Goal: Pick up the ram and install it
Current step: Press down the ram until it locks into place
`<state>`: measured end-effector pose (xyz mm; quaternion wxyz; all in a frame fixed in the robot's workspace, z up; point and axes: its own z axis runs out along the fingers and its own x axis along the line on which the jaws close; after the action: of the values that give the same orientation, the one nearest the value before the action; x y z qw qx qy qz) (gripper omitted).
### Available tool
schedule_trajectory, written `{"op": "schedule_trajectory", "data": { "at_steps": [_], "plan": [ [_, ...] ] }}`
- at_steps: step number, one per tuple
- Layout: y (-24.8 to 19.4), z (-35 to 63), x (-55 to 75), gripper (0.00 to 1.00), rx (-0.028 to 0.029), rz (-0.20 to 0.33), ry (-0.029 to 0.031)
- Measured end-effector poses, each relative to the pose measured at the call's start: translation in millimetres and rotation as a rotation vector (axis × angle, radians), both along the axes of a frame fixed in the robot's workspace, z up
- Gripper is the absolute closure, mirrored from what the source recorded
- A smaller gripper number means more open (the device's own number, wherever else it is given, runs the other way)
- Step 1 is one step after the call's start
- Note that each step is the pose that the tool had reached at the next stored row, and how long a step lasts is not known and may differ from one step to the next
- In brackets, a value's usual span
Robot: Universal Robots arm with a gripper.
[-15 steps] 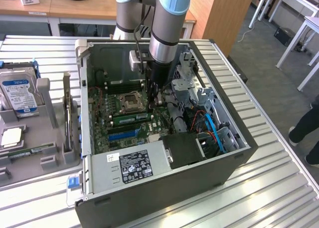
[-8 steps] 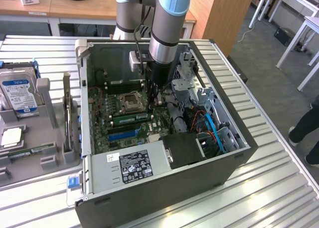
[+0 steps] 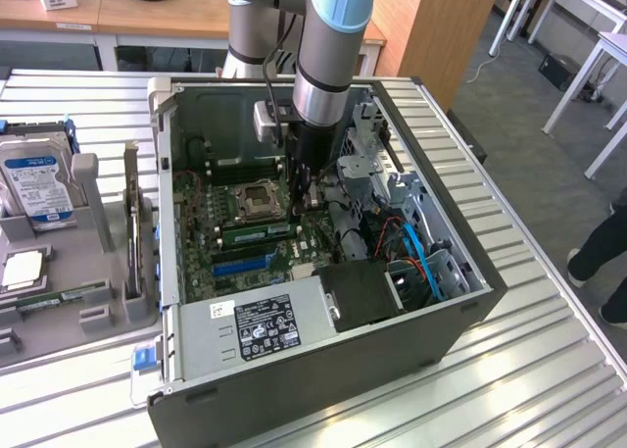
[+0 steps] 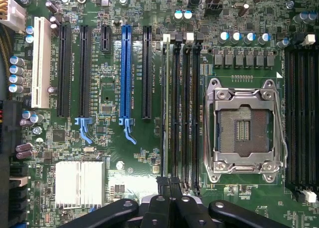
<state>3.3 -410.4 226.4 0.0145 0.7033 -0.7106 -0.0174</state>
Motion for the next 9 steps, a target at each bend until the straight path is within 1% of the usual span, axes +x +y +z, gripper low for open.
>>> {"op": "schedule_trajectory", "data": {
  "at_steps": [9],
  "plan": [
    [0.0, -1.7, 0.0, 0.89, 0.0001, 0.0, -0.0001]
  ]
}}
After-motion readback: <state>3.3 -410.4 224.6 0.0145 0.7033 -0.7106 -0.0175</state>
